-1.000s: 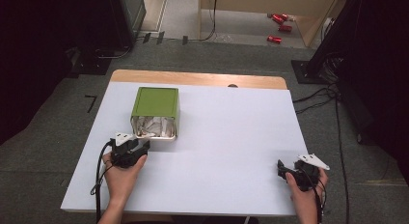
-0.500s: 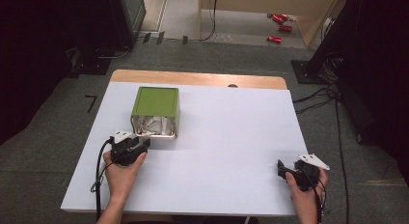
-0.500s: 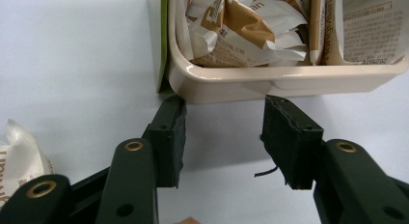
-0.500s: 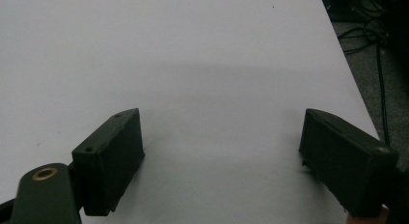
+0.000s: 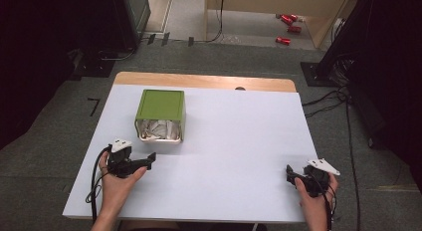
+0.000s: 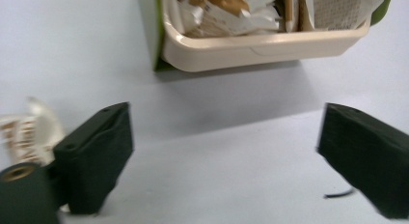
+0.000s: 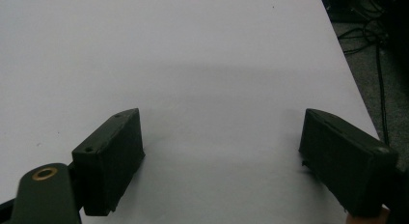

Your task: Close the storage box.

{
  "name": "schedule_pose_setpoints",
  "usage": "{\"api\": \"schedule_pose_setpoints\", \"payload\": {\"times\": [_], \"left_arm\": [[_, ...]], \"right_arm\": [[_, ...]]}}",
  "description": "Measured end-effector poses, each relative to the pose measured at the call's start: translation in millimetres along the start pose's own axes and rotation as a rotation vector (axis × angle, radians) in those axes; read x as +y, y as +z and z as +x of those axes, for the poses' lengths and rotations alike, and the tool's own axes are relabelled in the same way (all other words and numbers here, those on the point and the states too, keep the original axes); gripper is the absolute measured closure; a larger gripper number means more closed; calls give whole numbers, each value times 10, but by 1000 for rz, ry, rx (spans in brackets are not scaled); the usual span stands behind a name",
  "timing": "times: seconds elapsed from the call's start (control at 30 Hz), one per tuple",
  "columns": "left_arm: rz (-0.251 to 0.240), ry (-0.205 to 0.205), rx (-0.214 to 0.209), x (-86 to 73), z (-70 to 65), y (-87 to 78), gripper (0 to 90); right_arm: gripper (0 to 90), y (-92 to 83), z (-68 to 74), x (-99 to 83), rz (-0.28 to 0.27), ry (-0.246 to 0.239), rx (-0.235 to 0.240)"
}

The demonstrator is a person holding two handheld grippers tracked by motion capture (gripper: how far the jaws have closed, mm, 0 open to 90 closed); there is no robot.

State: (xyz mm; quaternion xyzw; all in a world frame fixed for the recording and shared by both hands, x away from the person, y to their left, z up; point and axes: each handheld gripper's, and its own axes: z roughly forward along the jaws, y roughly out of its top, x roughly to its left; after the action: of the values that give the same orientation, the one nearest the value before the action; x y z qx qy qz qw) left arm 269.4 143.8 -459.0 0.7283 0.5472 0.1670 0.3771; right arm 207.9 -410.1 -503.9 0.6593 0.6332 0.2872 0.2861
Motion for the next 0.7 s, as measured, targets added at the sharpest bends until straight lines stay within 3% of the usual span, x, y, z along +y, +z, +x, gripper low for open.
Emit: {"api": "schedule_pose_setpoints", "payload": {"times": [0.23, 0.53, 0.7], "left_arm": [[-19, 4, 62, -32, 131, -220, 0], [-55, 8, 96, -77, 377, -512, 0], [-63, 11, 139, -173, 509, -585, 0]], "right_arm": [[153, 0, 1, -1, -1, 0, 0], [153, -1, 2, -2, -2, 0, -2], [153, -2, 3, -2, -2, 0, -1]]}}
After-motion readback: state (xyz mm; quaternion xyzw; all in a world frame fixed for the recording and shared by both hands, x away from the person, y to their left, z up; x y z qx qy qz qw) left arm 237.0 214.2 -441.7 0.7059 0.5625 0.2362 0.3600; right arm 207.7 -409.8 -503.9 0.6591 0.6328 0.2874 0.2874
